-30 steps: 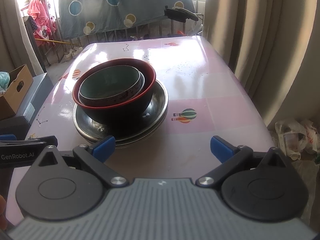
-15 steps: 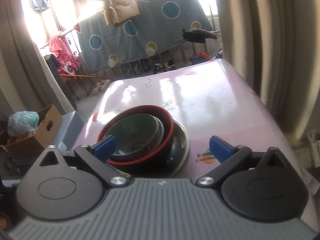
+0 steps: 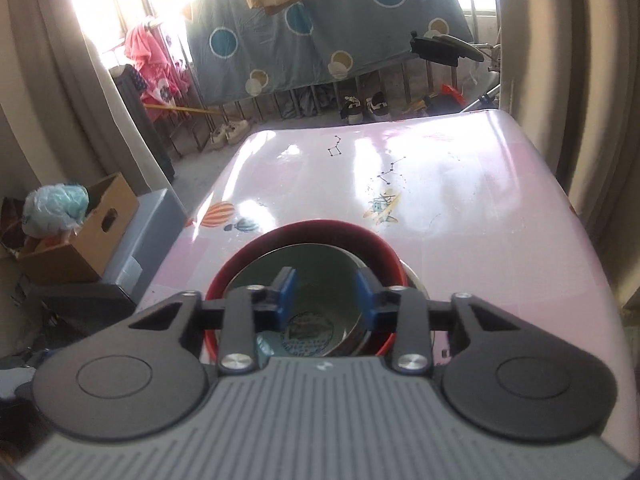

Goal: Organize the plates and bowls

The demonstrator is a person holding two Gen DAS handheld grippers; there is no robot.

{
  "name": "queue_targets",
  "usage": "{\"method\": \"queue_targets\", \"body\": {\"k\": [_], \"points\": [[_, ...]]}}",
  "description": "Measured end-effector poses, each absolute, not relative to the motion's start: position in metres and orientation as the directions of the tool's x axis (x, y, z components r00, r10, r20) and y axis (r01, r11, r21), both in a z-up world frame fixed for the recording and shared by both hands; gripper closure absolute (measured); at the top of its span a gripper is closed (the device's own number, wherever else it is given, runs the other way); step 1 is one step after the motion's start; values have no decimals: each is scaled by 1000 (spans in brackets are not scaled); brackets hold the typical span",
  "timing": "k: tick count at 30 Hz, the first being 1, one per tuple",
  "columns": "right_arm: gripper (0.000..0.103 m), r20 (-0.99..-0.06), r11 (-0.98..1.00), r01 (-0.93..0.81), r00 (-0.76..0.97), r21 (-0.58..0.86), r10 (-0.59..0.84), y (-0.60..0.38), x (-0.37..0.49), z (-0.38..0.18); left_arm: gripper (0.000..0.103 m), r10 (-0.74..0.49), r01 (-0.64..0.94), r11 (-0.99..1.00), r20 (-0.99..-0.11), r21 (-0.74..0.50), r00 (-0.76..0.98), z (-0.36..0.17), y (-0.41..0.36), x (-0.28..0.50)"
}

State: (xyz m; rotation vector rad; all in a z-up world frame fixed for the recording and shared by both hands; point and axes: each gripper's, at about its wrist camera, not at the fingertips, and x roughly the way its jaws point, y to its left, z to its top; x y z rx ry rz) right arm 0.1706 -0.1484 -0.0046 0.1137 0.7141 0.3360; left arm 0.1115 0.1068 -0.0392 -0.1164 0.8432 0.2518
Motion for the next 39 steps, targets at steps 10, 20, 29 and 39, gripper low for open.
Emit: {"method": "queue_targets", "body": {"k": [10,20,29,39], "points": [[91,-689,948,-316,694,-30,210,-114,208,-23,0,164,-272,962,-761,-18,627,-46,114,115],[91,-733,911,-379,665,-163,146,-97,215,-32,0,148,-271,962,-769,-34,622,-48,117,118],[94,-708,875,-405,698,-264,110,-92,203,-32,0,147,-275,961,-769,-38,622,-49,119,118],[102,-628,832,-397,775,-388,77,-82,179,-23,0,142,-277,960,-772,-46,620,-49,121,117]]}}
